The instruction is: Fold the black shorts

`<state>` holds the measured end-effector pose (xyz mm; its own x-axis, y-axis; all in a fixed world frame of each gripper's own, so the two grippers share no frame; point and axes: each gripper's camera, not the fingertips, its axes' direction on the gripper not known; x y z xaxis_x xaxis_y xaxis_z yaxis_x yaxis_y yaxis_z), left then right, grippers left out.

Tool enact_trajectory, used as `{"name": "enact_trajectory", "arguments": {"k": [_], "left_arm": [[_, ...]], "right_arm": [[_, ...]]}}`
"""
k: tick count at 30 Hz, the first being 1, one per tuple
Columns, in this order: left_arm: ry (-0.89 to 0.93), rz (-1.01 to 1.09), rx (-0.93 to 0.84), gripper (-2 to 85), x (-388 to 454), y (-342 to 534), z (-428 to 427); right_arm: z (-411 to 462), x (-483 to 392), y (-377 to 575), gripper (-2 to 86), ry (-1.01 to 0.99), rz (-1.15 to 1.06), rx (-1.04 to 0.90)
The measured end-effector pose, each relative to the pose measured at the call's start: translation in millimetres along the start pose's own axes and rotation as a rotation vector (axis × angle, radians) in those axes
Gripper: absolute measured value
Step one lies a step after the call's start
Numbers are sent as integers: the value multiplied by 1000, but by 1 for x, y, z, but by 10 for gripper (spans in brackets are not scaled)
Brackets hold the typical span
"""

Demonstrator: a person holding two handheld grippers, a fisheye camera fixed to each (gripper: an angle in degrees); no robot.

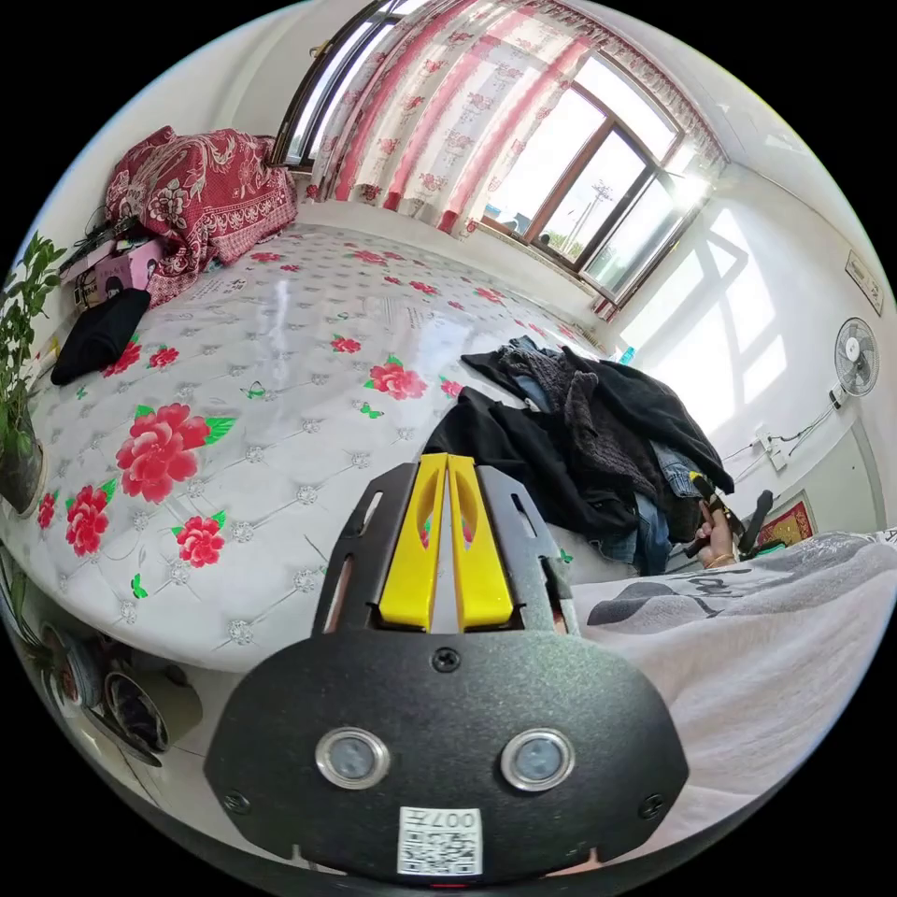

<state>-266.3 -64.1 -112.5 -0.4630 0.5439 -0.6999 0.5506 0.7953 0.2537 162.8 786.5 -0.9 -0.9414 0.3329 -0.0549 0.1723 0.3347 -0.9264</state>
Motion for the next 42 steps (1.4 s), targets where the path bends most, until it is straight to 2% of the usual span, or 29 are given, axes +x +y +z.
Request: {"name": "enact_trajectory", "arguments": {"k": [3,5,10,13,19,25,31,33,36,39,42], "left_arm": [[3,-6,-21,-10,11,5,4],[-4,-19,-26,-10,15,10,2],[-16,-97,2,-10,18,34,-17],[-50,-162,22,-10,18,55,-33],[-107,-275,39,-9,28,97,-63],[-122,-266,24,-5,44,112,-78],[29,-132,13,54,31,76,-72],[71,-59,36,66,21,55,-80],[76,-17,47,71,-5,37,-95],[76,-52,50,72,-52,32,-115],[106,-110,3,75,-104,33,-125]], "right_arm": [[67,-35,17,65,17,-149,-189],[89,-39,17,73,60,-181,-204],[147,-16,12,81,70,-162,-327],[184,-2,23,68,6,-148,-468],[199,-4,29,22,108,-200,-467],[134,-46,-6,9,-264,-313,-229],[41,-160,-2,10,-751,-608,-73],[11,-217,22,14,-965,-747,-95],[-5,-285,72,21,-1120,-898,-199],[1,-337,131,36,-1155,-1036,-402],[8,-356,156,47,-1040,-1150,-425]]}}
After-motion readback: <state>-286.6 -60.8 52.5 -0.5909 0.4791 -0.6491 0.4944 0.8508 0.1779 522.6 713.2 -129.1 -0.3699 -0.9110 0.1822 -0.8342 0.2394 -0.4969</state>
